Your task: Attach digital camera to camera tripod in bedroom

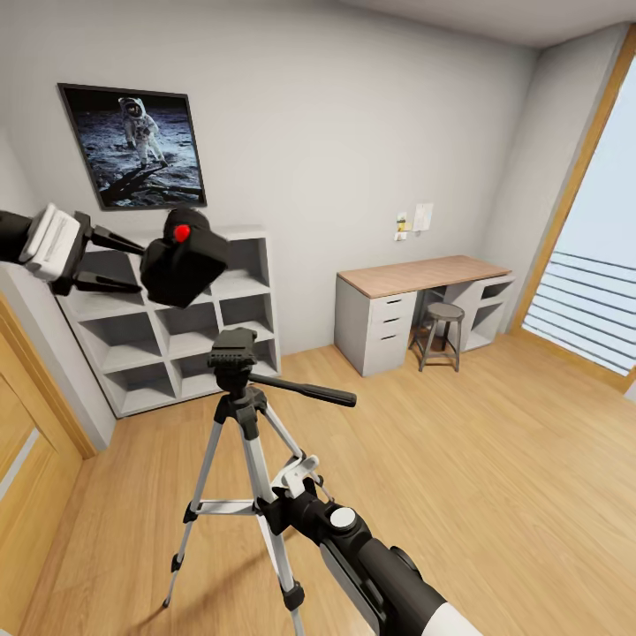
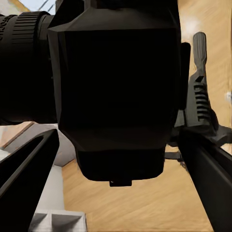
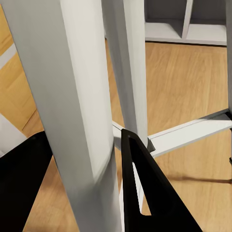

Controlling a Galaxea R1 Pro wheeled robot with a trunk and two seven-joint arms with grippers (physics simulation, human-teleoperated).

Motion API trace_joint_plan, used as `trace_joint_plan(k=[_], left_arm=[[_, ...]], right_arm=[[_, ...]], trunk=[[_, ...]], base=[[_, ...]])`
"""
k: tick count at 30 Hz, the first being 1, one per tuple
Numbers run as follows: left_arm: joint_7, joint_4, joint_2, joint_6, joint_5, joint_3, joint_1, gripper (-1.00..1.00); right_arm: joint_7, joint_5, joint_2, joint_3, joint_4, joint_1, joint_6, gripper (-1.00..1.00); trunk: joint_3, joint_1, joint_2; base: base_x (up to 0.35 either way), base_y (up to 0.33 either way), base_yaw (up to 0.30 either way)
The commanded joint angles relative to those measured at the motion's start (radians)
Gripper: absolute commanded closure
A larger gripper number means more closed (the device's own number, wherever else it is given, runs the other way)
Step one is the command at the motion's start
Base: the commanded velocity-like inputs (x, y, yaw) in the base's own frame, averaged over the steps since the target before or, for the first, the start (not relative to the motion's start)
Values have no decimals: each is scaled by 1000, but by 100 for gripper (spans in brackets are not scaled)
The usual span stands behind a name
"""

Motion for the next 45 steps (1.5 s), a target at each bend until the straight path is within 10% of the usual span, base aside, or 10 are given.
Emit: trace_joint_plan(k=[1, 9, 12, 17, 28, 36, 45], left_arm=[[0, 15, 1, 15, 2, -31, -20, 100], [-2, 145, -20, 33, 13, -340, -223, 100], [-3, 206, -57, 33, 46, -489, -313, 100], [-3, 260, -113, 25, 70, -635, -387, 100], [-6, 329, -179, -20, 88, -719, -446, 100], [-7, 342, -190, -24, 163, -736, -474, 100], [-9, 359, -237, -15, 237, -936, -553, 100]], right_arm=[[1, -10, 0, 1, -1, -1, 5, 100], [1, -10, 0, 1, -1, -1, 5, 100], [2, -9, 0, 1, -1, -1, 5, 100], [2, -9, 0, 1, -1, -1, 5, 100], [4, -9, 0, 1, -1, -1, 5, 100], [4, -9, 0, 1, -1, -1, 5, 100], [4, -9, 0, 1, -1, -1, 5, 100]], trunk=[[-2, 1, -3], [-2, 1, -3], [-2, 1, -3], [-2, 1, -3], [-2, 1, -3], [-2, 1, -3], [-2, 1, -3]], base=[[0, 0, 0], [0, 0, 0], [0, 0, 0], [0, 0, 0], [0, 0, 0], [0, 0, 0], [0, 0, 0]])
